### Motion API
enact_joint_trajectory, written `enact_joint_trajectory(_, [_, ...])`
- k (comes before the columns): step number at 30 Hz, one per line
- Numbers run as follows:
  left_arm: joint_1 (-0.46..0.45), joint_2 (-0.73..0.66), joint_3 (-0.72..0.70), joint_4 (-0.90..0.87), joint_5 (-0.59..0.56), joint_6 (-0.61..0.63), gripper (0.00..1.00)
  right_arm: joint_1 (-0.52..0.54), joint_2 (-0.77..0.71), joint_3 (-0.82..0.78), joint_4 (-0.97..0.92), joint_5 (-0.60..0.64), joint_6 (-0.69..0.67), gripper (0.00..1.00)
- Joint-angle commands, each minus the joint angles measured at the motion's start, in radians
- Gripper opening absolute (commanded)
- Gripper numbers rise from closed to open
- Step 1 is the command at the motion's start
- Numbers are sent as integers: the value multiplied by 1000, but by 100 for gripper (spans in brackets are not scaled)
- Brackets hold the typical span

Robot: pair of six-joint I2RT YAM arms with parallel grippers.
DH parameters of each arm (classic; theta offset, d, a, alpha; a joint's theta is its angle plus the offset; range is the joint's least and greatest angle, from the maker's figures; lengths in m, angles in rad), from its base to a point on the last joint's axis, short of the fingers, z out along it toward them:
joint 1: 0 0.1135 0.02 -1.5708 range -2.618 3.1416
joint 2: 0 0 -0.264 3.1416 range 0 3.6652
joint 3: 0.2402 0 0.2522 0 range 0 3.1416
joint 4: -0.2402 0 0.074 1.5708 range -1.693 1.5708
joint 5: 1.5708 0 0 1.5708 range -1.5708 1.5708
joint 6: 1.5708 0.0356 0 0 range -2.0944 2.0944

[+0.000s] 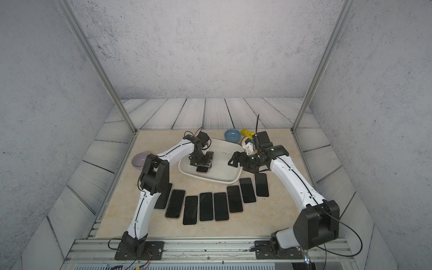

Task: Take the phone out of the storage box
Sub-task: Place the phone in the storage box.

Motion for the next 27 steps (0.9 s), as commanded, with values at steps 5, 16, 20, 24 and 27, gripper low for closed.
enact_joint_trajectory(5, [2, -1, 3, -7, -16, -3, 78, 3, -8, -8, -9, 1, -16, 96])
enact_joint_trajectory(16, [5, 9, 35, -27, -8, -1, 92, 2, -6, -14, 1, 0, -10, 96])
enact_joint_trajectory(20, [5, 12, 36, -29, -9, 1, 94, 2, -5, -15, 2, -1, -10, 96])
enact_joint_trajectory(24, [7, 16, 37, -27, -10, 3, 92, 3, -2, -14, 3, 0, -9, 96])
enact_joint_trajectory(27, [7, 27, 43, -31, -6, 6, 91, 3, 0, -13, 4, 0, -10, 96])
